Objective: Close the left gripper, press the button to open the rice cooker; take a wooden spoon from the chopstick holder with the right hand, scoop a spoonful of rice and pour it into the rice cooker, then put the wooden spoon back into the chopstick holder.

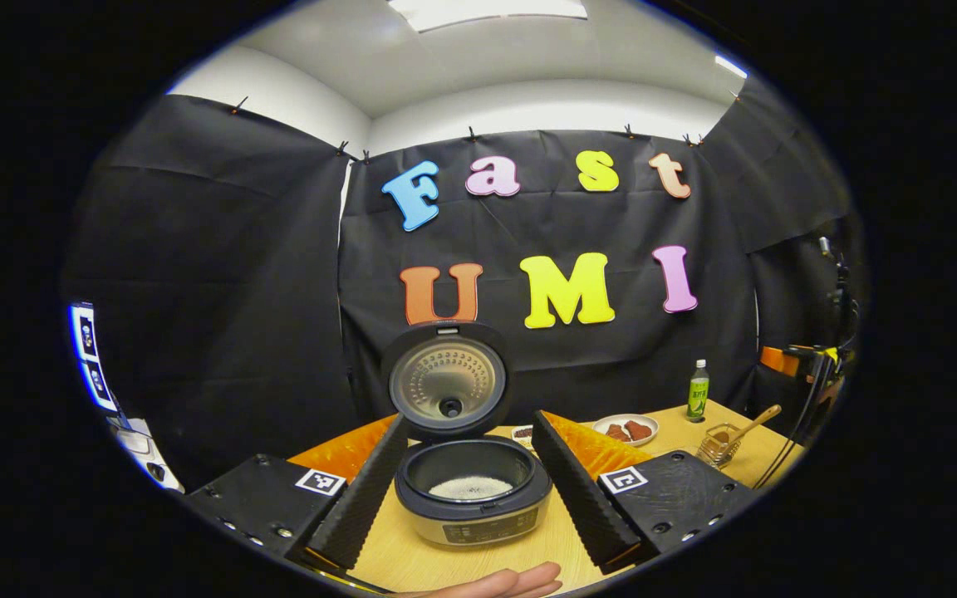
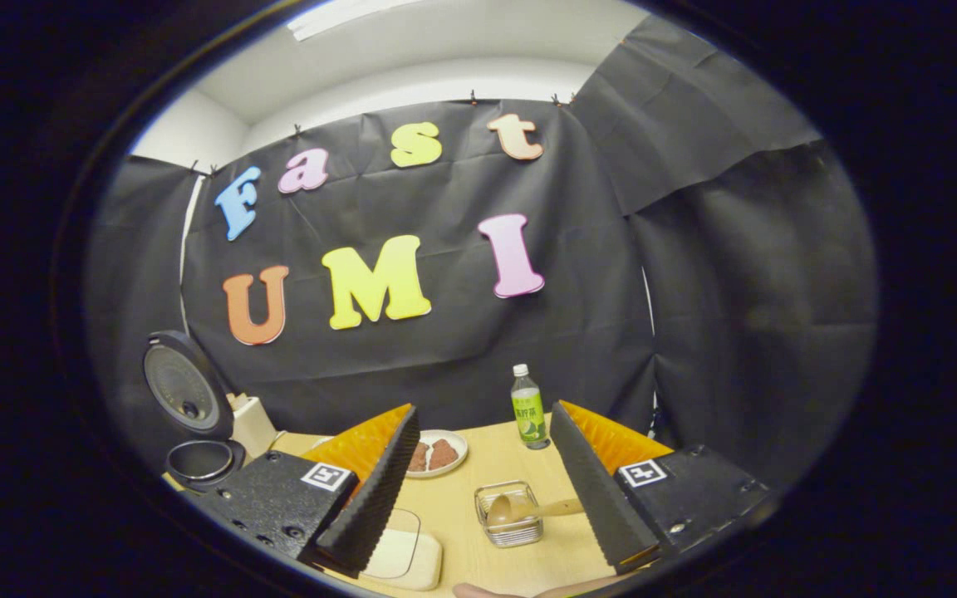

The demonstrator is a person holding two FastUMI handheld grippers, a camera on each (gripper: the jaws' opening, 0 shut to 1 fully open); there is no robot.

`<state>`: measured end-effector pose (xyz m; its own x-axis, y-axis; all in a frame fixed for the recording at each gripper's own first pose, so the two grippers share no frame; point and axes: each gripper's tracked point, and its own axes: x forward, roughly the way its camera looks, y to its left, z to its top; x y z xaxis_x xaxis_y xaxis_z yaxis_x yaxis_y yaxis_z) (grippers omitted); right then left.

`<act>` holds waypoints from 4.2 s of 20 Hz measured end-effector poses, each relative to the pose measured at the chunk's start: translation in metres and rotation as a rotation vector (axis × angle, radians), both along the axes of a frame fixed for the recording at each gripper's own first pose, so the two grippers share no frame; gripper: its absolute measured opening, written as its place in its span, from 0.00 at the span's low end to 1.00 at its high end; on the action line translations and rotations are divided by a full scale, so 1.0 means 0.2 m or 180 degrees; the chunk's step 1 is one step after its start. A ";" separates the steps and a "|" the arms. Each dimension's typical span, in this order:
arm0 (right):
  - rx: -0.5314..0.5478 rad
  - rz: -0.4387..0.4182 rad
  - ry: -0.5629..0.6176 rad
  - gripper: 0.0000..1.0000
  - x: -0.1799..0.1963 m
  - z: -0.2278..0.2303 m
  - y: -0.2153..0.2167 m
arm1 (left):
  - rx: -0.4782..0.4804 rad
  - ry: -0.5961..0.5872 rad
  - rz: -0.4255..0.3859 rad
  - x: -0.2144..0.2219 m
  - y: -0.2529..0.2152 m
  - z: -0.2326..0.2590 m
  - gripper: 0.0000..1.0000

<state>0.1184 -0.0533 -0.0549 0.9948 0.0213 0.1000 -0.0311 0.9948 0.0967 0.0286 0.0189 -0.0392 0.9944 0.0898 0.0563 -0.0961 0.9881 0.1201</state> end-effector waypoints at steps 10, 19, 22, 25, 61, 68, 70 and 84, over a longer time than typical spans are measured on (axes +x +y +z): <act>-0.0151 0.0267 -0.0028 1.00 -0.34 -0.15 0.16 | -0.0198 -0.0261 -0.0019 0.50 0.01 0.36 0.96; -0.0060 0.0409 -0.0111 0.96 -0.52 -0.22 0.13 | -0.0158 -0.0233 0.0248 0.92 0.15 0.50 1.00; -0.0225 0.0366 -0.0160 1.00 -0.55 -0.23 0.10 | -0.0155 -0.0175 0.0332 1.09 0.21 0.50 0.95; -0.0296 0.0440 -0.0156 0.97 -0.56 -0.27 0.11 | -0.0301 -0.0056 0.0423 1.27 0.27 0.46 0.95; -0.0090 0.0314 -0.0217 1.00 -0.94 -0.21 0.12 | -0.0197 0.0718 0.0046 0.75 -0.01 -0.36 0.97; -0.0146 0.0475 -0.0151 1.00 -0.93 -0.23 0.22 | -0.0314 0.0919 -0.0106 0.63 -0.02 -0.62 0.96; -0.0174 0.0502 -0.0139 0.97 -0.92 -0.25 0.25 | -0.0323 0.0958 -0.0145 0.61 -0.01 -0.68 0.96; -0.0285 0.0461 -0.0068 0.97 -0.89 -0.29 0.30 | -0.0234 0.0692 -0.0030 0.42 0.02 -0.75 0.97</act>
<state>-0.0603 0.0068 -0.1122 0.9783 0.1740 0.1125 -0.1757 0.9844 0.0058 0.1122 0.0219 -0.1901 0.9832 0.0765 -0.1659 -0.0666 0.9957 0.0645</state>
